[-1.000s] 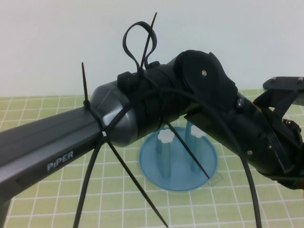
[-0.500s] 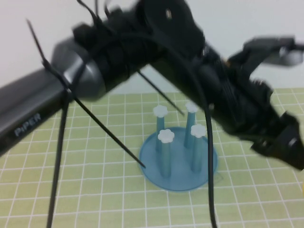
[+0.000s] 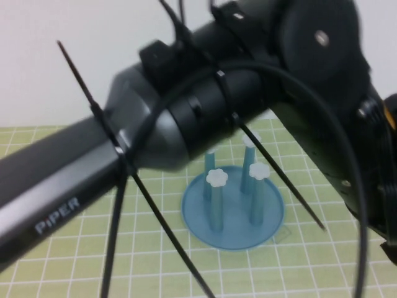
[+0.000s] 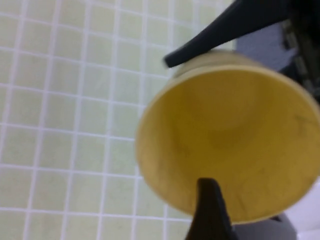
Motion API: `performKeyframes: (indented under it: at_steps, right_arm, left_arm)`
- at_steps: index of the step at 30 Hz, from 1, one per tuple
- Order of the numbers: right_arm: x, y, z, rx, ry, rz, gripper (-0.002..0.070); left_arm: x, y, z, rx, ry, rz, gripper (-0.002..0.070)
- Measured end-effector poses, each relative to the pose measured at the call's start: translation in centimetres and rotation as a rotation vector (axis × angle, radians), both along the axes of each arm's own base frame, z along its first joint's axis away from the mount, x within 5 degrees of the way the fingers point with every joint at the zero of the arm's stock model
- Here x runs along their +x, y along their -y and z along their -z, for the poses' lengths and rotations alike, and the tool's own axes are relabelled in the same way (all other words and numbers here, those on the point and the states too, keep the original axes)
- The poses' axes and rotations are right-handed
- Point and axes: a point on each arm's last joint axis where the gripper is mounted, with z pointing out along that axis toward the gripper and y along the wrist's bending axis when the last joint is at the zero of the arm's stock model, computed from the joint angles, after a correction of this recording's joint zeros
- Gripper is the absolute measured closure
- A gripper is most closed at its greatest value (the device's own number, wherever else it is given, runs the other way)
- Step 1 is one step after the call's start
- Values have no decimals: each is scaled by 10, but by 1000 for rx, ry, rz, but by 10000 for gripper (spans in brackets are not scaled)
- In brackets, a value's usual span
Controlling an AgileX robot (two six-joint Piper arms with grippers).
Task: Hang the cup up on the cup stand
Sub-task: Adjust the cup with two arms
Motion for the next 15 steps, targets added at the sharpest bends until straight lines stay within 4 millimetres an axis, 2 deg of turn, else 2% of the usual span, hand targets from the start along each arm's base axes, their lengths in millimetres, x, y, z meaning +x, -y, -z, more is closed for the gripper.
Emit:
performKeyframes:
  at_steps: [8,15]
  right_arm:
    - [1,0,0,3,-3,1,119]
    - [1,-1,0,15,-4,1,119]
  left_arm:
    - [-4,7,3,-6,-26,-10,240]
    - [-2,16,17,18,-77,11,240]
